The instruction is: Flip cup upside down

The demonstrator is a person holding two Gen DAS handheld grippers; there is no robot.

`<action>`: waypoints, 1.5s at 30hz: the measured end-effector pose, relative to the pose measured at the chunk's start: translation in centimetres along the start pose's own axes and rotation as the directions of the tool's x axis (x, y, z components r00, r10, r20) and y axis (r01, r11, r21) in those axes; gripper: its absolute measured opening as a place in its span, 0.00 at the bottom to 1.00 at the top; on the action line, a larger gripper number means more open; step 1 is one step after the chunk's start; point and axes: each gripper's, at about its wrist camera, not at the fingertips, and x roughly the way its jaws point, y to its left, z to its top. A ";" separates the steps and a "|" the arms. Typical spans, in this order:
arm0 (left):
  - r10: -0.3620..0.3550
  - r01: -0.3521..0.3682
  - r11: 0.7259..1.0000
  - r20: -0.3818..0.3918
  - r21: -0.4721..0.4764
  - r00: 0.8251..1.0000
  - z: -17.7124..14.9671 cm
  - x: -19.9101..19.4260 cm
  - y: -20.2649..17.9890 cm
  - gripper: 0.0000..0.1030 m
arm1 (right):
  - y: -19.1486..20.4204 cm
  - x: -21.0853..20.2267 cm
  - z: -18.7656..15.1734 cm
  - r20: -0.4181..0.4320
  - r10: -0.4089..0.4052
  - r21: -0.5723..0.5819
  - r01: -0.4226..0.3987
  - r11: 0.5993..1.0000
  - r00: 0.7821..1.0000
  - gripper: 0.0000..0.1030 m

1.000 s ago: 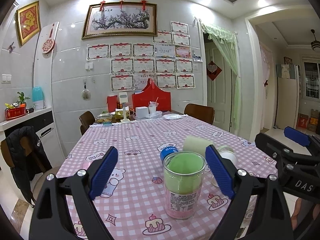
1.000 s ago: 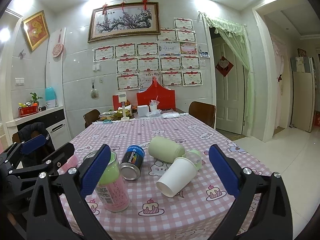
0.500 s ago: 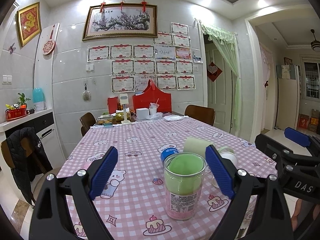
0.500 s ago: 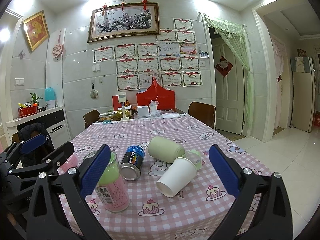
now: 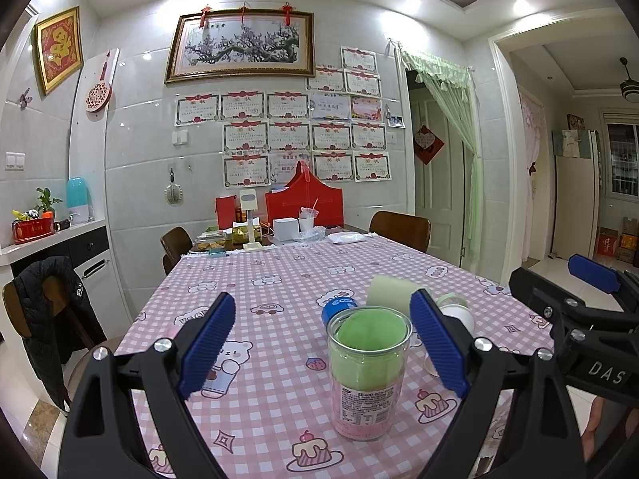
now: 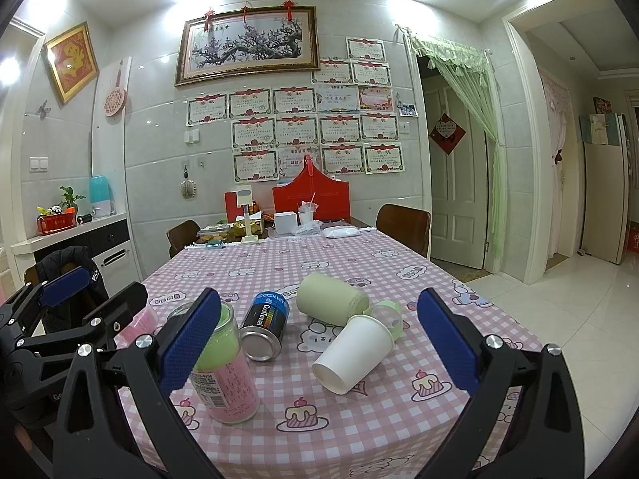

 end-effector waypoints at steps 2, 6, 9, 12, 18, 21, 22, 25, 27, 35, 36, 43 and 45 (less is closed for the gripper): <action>0.001 -0.001 1.000 0.001 0.000 1.000 0.0 0.0 0.0 0.85 | 0.0 0.0 0.0 0.000 0.000 0.001 0.000 1.000 1.000 0.92; 0.002 -0.002 1.000 0.004 0.001 1.000 0.1 -0.1 0.1 0.85 | 0.1 0.0 0.0 0.002 0.000 0.000 0.000 1.000 1.000 0.92; 0.004 -0.004 1.000 0.006 0.001 1.000 0.2 -0.2 0.2 0.85 | 0.1 0.0 0.0 0.002 -0.001 0.000 0.001 1.000 1.000 0.92; 0.004 -0.004 1.000 0.006 0.001 1.000 0.2 -0.1 0.2 0.85 | 0.1 0.0 0.0 0.003 0.000 0.000 0.000 1.000 1.000 0.92; 0.005 -0.005 1.000 0.009 0.001 1.000 0.2 -0.1 0.2 0.85 | 0.0 0.0 0.0 0.003 0.000 0.000 0.000 1.000 1.000 0.92; 0.009 -0.009 1.000 0.012 0.004 1.000 0.4 0.0 0.2 0.85 | 0.0 0.0 0.0 0.002 0.000 0.000 0.000 1.000 1.000 0.92; 0.010 -0.010 1.000 0.011 0.005 1.000 0.4 0.1 0.3 0.85 | 0.0 0.0 0.0 0.001 -0.001 0.000 0.001 1.000 1.000 0.92; 0.011 -0.011 1.000 0.011 0.005 1.000 0.4 0.0 0.3 0.85 | 0.0 0.0 0.0 0.002 0.000 0.000 0.000 1.000 1.000 0.92; 0.011 -0.011 1.000 0.012 0.005 1.000 0.4 0.0 0.3 0.85 | 0.0 0.0 0.0 0.003 -0.001 -0.001 0.001 1.000 1.000 0.92; 0.012 -0.013 1.000 0.012 0.007 1.000 0.4 0.1 0.3 0.85 | 0.0 0.0 0.1 0.003 -0.001 0.000 0.001 1.000 1.000 0.92; 0.012 -0.012 1.000 0.012 0.006 1.000 0.4 0.1 0.3 0.85 | 0.0 0.0 0.1 0.003 -0.001 0.000 0.001 1.000 1.000 0.92; 0.010 -0.010 1.000 0.011 0.005 1.000 0.4 0.1 0.4 0.85 | 0.1 0.0 0.1 0.003 0.000 0.000 0.000 1.000 1.000 0.92; 0.013 -0.013 1.000 0.011 0.006 1.000 0.3 0.0 0.3 0.85 | 0.1 0.0 0.1 0.003 -0.002 -0.001 0.002 1.000 1.000 0.92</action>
